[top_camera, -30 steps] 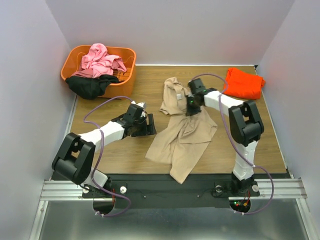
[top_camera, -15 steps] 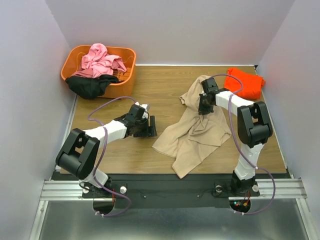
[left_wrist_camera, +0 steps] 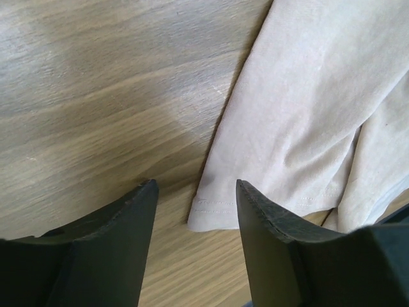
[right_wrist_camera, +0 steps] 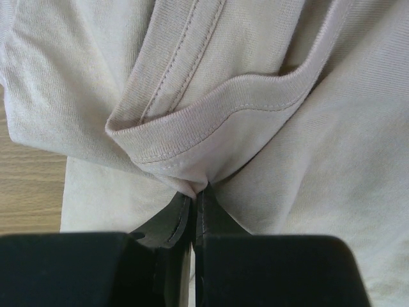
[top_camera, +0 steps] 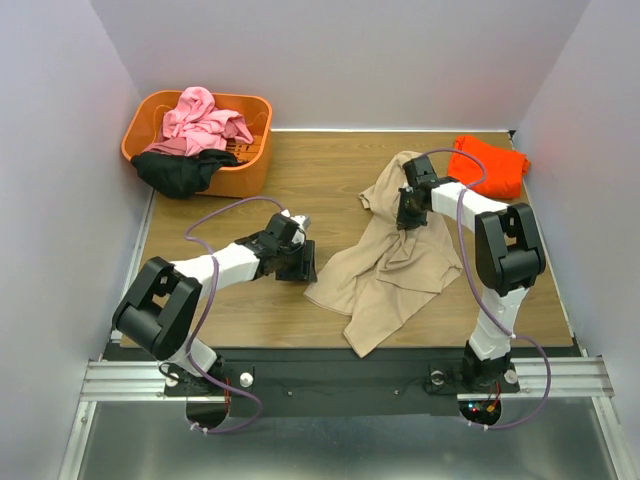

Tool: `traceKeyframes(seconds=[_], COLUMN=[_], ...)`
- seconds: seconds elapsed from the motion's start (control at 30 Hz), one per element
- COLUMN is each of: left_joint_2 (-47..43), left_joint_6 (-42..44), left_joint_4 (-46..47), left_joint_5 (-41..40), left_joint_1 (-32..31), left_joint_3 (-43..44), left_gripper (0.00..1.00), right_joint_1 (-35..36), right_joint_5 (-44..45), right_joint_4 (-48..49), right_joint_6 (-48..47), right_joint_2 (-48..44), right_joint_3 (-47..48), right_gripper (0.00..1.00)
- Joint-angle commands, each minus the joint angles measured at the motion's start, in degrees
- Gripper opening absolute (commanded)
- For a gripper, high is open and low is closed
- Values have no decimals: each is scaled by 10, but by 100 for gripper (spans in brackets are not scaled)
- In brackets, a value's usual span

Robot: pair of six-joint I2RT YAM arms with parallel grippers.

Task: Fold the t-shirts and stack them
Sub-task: Flatten the tshirt out

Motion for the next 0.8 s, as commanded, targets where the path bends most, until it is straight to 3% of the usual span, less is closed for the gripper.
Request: traceKeyframes(seconds=[0.0, 0.47, 0.77], left_joint_2=[6, 10, 28], left_joint_6=[5, -28, -36], left_joint_4=[-15, -100, -108], left_joint_5=[-10, -153, -178], left_joint_1=[-6, -70, -105], left_joint_3=[2, 39, 54], left_gripper=[59, 55, 51], right_joint_1=[4, 3, 2], right_joint_5=[-1, -1, -6], right_joint_4=[-22, -22, -21], right_joint_6=[8, 11, 15], right_joint_2=[-1, -10, -10], right_joint_3=[-16, -23, -31], right_gripper=[0, 0, 0])
